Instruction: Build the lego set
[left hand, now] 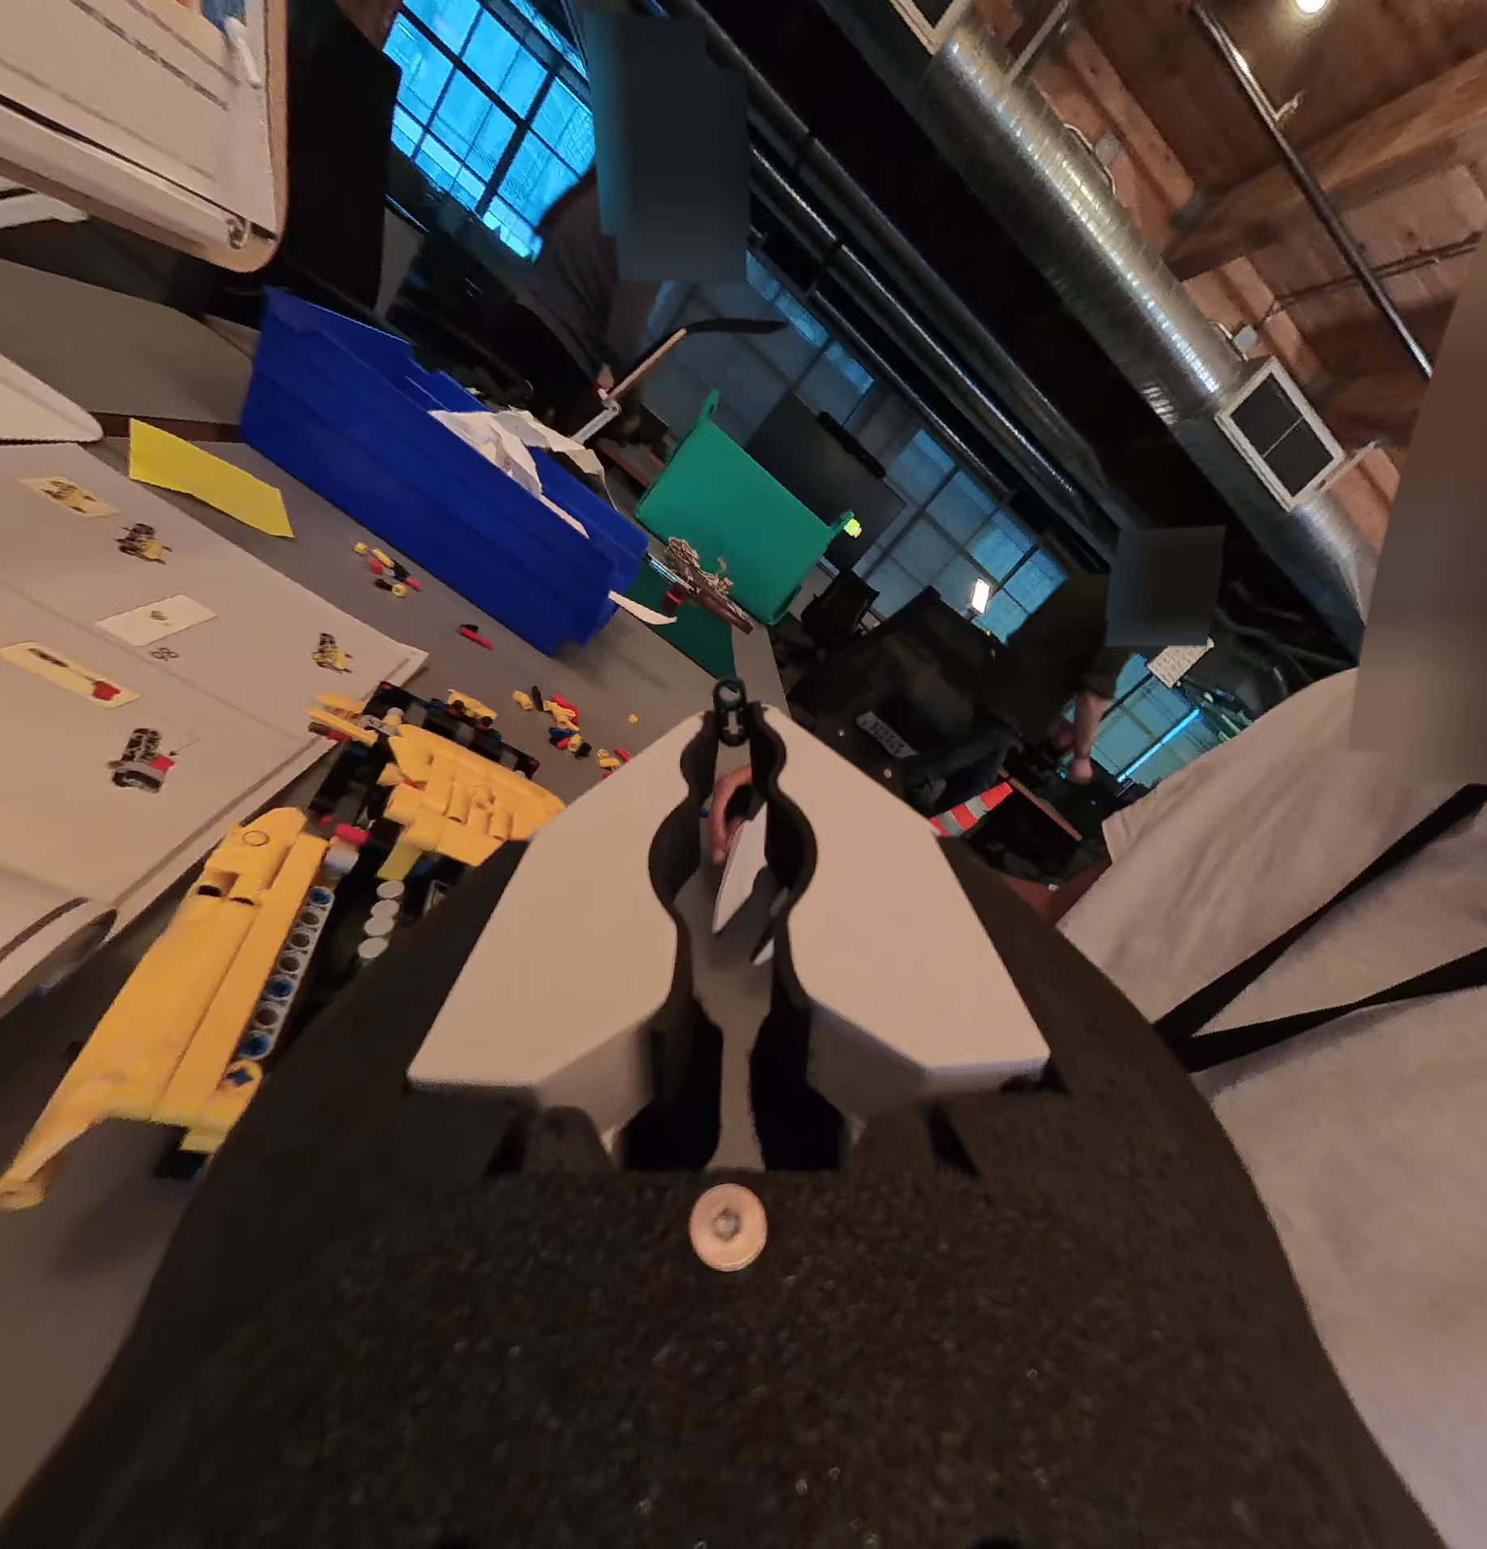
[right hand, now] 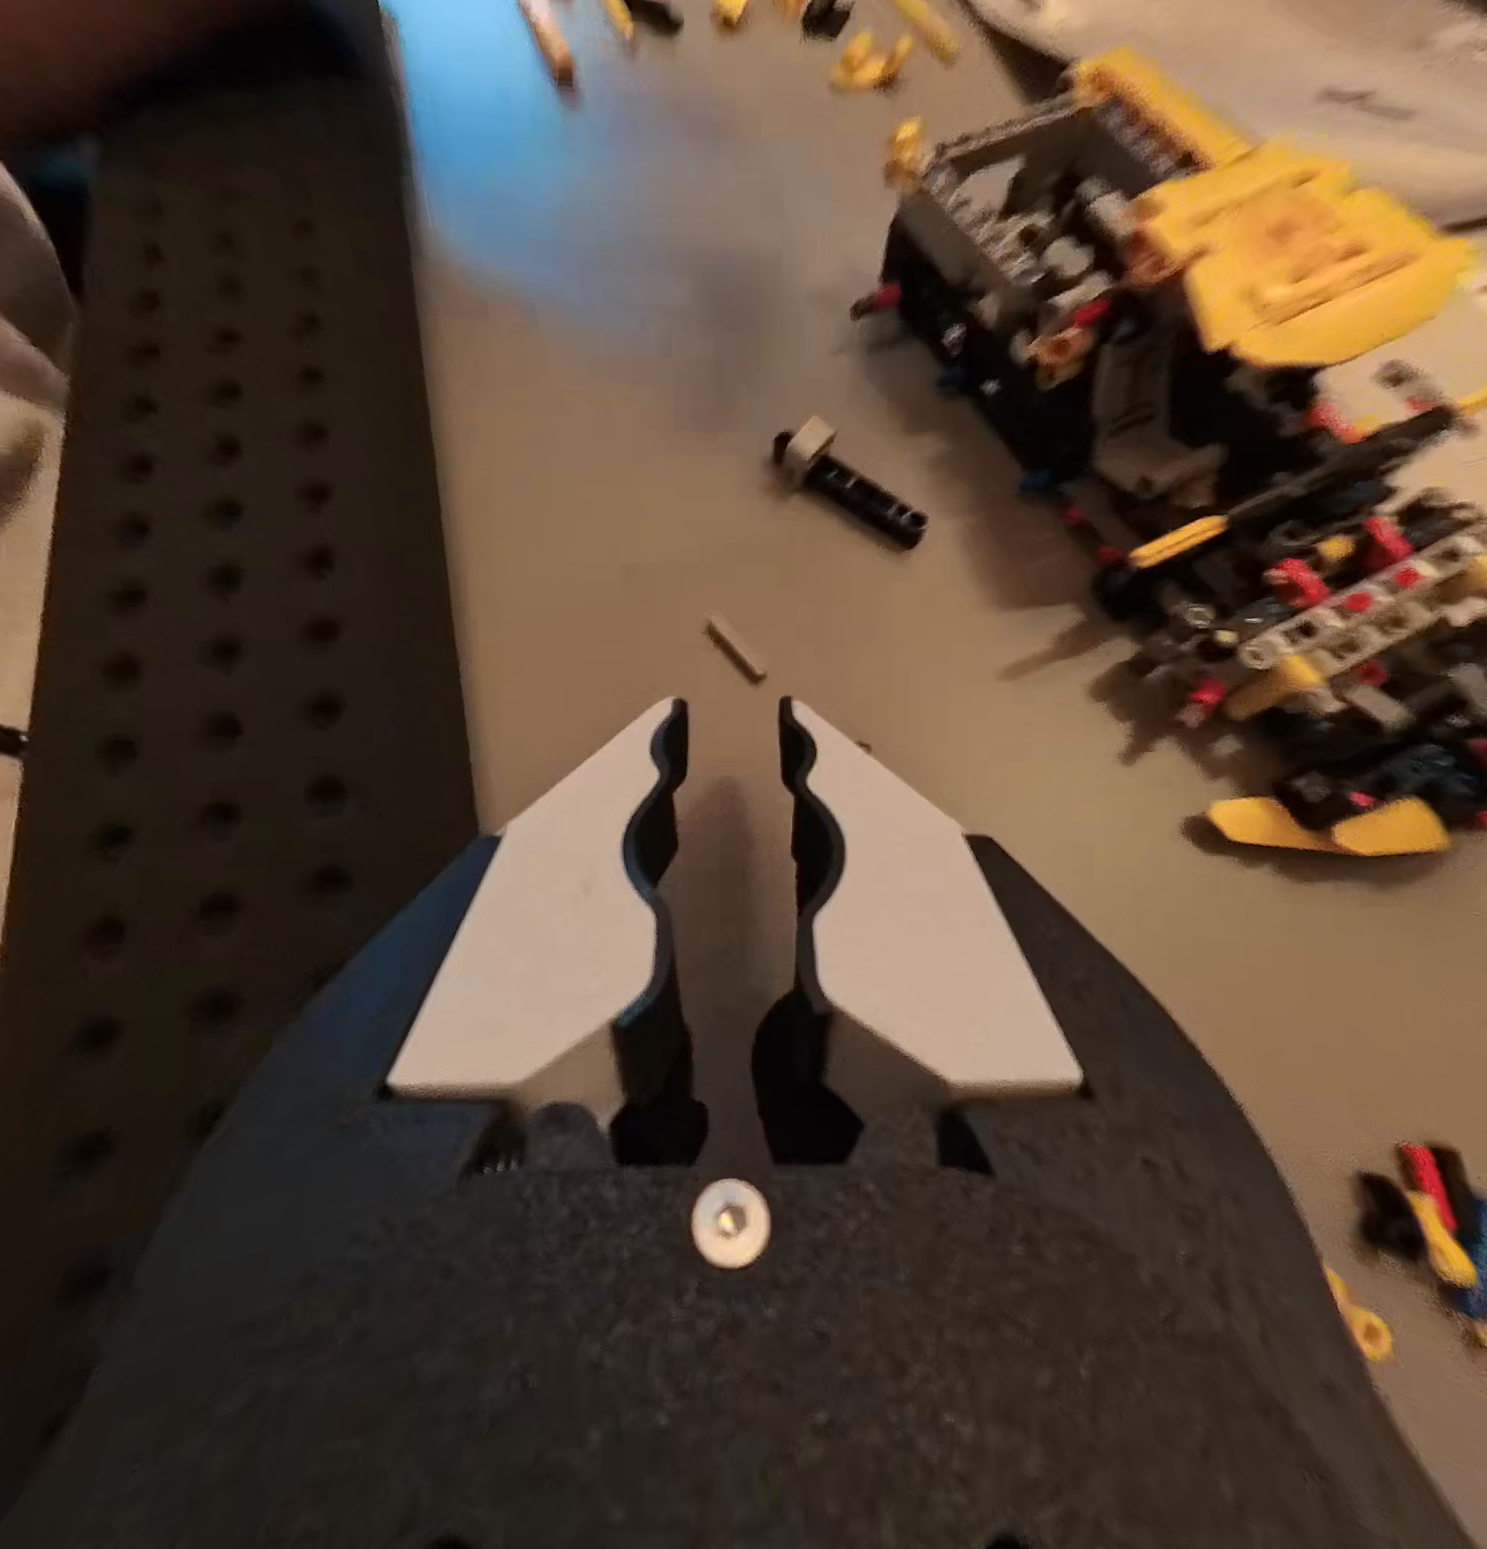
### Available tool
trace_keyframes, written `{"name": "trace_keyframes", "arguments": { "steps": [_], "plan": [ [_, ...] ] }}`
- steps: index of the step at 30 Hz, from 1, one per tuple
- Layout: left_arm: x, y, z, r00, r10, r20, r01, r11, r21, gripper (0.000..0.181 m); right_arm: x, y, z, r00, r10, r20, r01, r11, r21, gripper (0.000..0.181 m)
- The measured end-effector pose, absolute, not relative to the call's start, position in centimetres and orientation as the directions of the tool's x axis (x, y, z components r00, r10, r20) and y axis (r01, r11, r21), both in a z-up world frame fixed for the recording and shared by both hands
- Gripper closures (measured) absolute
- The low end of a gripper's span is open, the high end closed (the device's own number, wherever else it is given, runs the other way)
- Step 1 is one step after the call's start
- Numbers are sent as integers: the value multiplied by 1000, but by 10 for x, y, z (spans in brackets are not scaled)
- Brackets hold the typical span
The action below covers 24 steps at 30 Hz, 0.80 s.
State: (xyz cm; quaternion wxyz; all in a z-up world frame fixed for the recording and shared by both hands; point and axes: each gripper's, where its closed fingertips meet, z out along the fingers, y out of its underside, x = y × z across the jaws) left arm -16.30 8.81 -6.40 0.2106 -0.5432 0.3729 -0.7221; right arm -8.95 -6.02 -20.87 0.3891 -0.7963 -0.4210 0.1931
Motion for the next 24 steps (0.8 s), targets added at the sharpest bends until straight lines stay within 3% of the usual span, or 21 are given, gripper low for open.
{"name": "trace_keyframes", "arguments": {
  "steps": [6, 24],
  "plan": [
    [-159, 88, -70, -310, -709, 634, -113, -634, -765, 174, -105, -60, -229, 483, 871, -87, 583, -395, -710, 155],
    [-157, 78, -69, -336, -699, 632, -146, -624, -768, 175, -114, -43, -227, 393, 916, 78, 661, -222, -717, 166]
  ]
}}
